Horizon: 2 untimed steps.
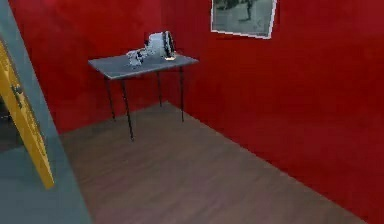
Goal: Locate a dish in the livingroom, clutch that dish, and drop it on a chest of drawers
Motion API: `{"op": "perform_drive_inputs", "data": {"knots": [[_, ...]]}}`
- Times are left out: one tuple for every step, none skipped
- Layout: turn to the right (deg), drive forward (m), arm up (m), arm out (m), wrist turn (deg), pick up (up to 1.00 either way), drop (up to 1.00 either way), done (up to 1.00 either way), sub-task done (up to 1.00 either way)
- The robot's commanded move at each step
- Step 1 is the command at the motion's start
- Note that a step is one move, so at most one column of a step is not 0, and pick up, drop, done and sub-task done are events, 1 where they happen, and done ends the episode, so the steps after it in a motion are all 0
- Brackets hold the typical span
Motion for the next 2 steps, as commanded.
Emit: {"op": "perform_drive_inputs", "data": {"knots": [[0.0,1.0,0.0,0.0,0.0,0.0,0.0,0.0,0.0],[-6.0,0.0,0.0,0.0,0.0,0.0,0.0,0.0,0.0]]}}
